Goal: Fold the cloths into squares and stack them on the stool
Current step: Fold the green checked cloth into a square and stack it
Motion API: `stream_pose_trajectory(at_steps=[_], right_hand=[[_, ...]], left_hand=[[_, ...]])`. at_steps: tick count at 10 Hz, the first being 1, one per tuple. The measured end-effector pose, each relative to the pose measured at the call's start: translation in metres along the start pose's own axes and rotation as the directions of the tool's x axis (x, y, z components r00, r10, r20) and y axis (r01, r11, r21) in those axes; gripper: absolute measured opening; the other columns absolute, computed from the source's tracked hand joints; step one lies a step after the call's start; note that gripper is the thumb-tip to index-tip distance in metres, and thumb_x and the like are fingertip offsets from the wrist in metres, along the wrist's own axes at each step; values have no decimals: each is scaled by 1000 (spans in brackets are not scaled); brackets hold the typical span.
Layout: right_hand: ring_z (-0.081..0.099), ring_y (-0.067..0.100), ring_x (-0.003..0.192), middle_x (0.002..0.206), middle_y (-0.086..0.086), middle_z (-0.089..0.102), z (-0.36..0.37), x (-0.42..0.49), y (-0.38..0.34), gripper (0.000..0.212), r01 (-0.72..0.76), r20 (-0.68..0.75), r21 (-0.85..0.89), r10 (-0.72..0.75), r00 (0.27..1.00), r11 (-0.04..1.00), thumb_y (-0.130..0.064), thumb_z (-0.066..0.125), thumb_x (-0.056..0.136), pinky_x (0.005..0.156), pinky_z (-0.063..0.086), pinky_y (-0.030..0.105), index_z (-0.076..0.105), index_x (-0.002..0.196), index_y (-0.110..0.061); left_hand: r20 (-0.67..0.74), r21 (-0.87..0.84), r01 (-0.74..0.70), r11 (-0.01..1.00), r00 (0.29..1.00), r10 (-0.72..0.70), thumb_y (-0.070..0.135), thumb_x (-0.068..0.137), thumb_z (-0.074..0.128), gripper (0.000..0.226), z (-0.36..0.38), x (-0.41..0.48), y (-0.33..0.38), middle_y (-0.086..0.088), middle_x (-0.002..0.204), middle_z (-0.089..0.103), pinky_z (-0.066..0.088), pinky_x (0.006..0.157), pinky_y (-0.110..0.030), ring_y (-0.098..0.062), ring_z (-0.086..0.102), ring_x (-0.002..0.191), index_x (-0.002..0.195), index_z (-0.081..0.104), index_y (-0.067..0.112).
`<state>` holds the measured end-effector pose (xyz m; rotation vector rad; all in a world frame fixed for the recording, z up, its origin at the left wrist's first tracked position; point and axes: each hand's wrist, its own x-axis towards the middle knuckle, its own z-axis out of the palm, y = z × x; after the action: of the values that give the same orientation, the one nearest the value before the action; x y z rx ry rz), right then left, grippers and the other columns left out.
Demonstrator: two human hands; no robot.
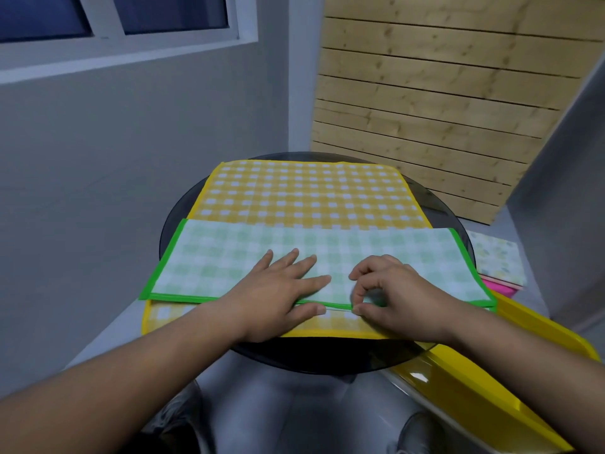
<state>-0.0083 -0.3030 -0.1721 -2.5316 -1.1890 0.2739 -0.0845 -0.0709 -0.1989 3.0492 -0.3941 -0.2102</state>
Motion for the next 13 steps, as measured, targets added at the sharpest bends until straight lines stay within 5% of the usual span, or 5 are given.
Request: stream_pose_trajectory(at_steps=[3, 4, 7, 10, 13], right_hand=[[33, 15, 140, 143, -8, 50, -10, 40, 3, 36, 28, -40, 35, -27, 999, 999, -36, 54, 97, 118, 23, 30, 60, 132, -30], [-3, 17, 153, 165, -2, 12, 3, 69, -1, 53, -40, 21, -62, 42, 999, 997, -39, 35, 104, 121, 4, 32, 29, 153, -22], [-15, 13, 151, 165, -3, -13, 33, 84, 7, 61, -41, 62, -249, 58, 996, 968, -41, 14, 104, 123, -7, 36, -3, 157, -19], [-18, 9, 149, 163, -8, -17, 35, 85, 10, 61, -35, 56, -256, 51, 997, 966, -43, 13, 103, 123, -9, 33, -6, 157, -21], [-20, 7, 149, 163, -9, -17, 35, 85, 11, 60, -41, 72, -238, 60, 996, 970, -43, 12, 103, 123, -8, 33, -7, 157, -22]], left_hand=[[-86, -75, 6, 997, 996, -12, 66, 97, 31, 57, 7, 1, -2, 7, 166, 14, 3, 123, -49, -20, 3, 154, 150, 30, 45], [-110, -78, -1, 997, 994, -8, 72, 91, 24, 64, 9, 2, -4, 7, 165, 17, 4, 124, -48, -19, 5, 154, 149, 33, 46], [-280, -254, 128, 959, 939, -200, 54, 98, 34, 45, -5, 13, -2, 6, 138, 47, 28, 109, -37, -18, 35, 136, 129, 47, 25], [-20, -152, 355, 922, 932, -362, 61, 100, 15, 77, 2, 36, -50, -2, 166, -12, -7, 124, -39, -15, -14, 152, 159, -4, 15], [25, -83, 725, 684, 688, -726, 68, 95, 5, 89, -4, 8, -95, -15, 164, -16, -14, 121, -47, -26, -18, 152, 156, -9, 5]])
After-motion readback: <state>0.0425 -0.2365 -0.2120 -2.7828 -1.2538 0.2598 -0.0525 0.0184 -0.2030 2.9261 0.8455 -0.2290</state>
